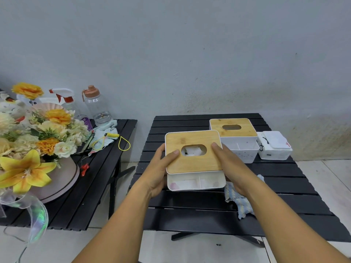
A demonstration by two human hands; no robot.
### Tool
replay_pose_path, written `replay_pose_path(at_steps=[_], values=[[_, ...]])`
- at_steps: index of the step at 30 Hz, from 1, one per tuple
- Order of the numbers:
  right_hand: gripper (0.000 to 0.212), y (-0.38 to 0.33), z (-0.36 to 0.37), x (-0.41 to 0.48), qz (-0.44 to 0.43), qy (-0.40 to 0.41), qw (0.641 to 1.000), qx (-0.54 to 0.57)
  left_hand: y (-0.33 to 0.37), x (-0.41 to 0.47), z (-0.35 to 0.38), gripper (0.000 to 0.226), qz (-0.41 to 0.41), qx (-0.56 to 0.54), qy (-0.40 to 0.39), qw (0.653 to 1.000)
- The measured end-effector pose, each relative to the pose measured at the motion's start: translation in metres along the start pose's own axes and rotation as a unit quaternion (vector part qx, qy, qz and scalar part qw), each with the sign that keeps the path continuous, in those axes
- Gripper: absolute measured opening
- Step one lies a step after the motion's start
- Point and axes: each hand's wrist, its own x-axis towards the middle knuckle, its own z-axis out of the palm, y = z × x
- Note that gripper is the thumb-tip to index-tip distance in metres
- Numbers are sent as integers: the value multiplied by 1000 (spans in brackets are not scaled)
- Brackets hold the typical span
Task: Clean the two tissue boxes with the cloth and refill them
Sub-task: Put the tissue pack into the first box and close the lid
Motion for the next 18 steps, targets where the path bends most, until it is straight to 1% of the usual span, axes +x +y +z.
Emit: replay_pose_path(at_steps=[1,2,4,5,7,9,11,14,18], values=[[48,-5,-1,-5,-18,42,998,-49,0,0,1,69,16,1,-3,1000],[48,-11,0,-11,-48,98,989,-104,0,-1,1,70,31,5,-2,1000],[31,-22,2,-23,-148,214,947,-190,0,-2,4,75,54,15,2,998],[20,-27,5,-30,-196,246,922,-223,0,-2,5,77,63,19,5,998],[8,-34,12,-38,-255,270,883,-285,-1,-2,6,80,75,23,12,997],[7,-33,17,-37,-279,268,850,-358,-1,0,6,83,78,29,13,996],[12,-34,20,-32,-263,260,823,-431,-1,2,7,85,77,29,11,997],[26,-40,24,-29,-193,234,801,-517,-2,3,9,84,84,26,15,996],[44,-51,34,-24,-89,182,801,-564,-3,4,11,84,95,12,17,995]])
